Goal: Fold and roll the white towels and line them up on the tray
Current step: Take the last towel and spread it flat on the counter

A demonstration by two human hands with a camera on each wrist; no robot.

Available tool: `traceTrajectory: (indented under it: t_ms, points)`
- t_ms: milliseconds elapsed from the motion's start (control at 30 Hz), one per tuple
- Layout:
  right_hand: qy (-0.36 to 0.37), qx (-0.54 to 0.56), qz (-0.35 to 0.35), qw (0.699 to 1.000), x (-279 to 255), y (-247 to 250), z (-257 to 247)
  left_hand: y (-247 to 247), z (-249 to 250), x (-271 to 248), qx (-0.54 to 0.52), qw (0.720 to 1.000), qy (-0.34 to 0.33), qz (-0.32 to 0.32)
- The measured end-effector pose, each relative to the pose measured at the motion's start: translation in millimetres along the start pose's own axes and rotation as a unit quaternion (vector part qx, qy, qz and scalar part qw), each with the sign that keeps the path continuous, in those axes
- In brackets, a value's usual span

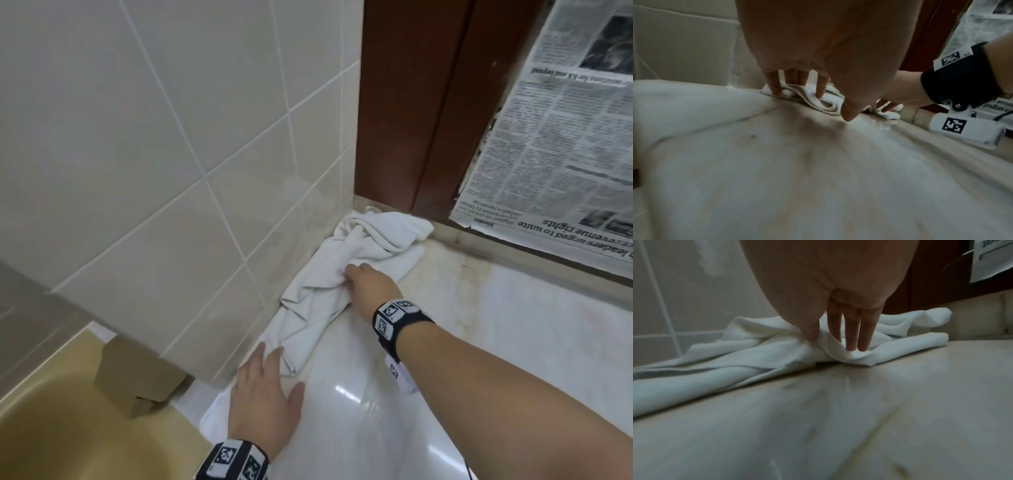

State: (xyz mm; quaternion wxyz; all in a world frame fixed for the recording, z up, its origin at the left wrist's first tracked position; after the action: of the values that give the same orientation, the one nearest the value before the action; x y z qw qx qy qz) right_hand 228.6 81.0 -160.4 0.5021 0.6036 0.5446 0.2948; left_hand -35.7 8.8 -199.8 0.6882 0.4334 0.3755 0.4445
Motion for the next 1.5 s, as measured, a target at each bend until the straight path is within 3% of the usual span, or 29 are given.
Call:
traceTrajectory:
  t_ms: [100,200,300,400,600,700,800,933,1033,1100,1167,1233,1300,1400,1500]
  points:
    - [0.002,0.023,0.023,0.999,-18,22,-4,18,12,2,-0.033,0.999,0.027,0.019]
    - [0.037,0.131,0.084,0.987,-55,66,-16,51,46,7,-0.076,0.993,0.027,0.082]
    - [0.098,0.190,0.119,0.970,-107,129,-34,94,91,15,-0.131,0.977,-0.025,0.167]
    - [0.123,0.196,0.140,0.963,-163,195,-39,137,141,8,-0.202,0.951,-0.118,0.200]
    - [0.137,0.073,0.156,0.975,-289,293,-8,199,202,-62,-0.345,0.893,-0.208,0.199]
    - [0.117,-0.043,0.158,0.980,-335,311,20,246,214,-108,-0.327,0.880,-0.256,0.229]
    - [0.057,-0.054,0.208,0.975,-375,320,61,297,206,-143,-0.254,0.884,-0.285,0.268]
    - [-0.051,0.087,0.260,0.960,-424,311,117,335,165,-172,-0.228,0.892,-0.290,0.260]
    - [-0.058,0.252,0.300,0.918,-448,276,124,318,123,-186,-0.273,0.907,-0.270,0.174]
    - [-0.018,0.315,0.243,0.917,-449,228,99,286,97,-197,-0.317,0.915,-0.237,0.076]
    - [0.048,0.343,0.090,0.934,-444,160,46,255,88,-215,-0.330,0.915,-0.230,-0.001]
    - [0.078,0.331,-0.047,0.939,-443,98,-12,240,101,-237,-0.275,0.922,-0.272,-0.020]
    - [0.101,0.326,-0.050,0.939,-435,63,-54,241,122,-256,-0.191,0.926,-0.325,-0.012]
    - [0.073,0.390,0.043,0.917,-418,56,-75,261,131,-267,-0.123,0.922,-0.368,-0.013]
    - [0.068,0.448,0.028,0.891,-411,56,-84,280,120,-268,-0.096,0.915,-0.389,-0.032]
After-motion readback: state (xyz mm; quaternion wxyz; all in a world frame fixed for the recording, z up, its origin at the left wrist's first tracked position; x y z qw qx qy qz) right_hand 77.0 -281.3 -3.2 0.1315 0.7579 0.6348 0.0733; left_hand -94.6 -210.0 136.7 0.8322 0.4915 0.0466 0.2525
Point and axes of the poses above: each hand's wrist, its own x-axis towards the middle knuckle, its own y-axis out of the back of the hand, z = x × y, the point moved 6 cm from there along x, towards the middle knuckle, and after that the axes turned 1 degree about -y, right-handed, at the moved point
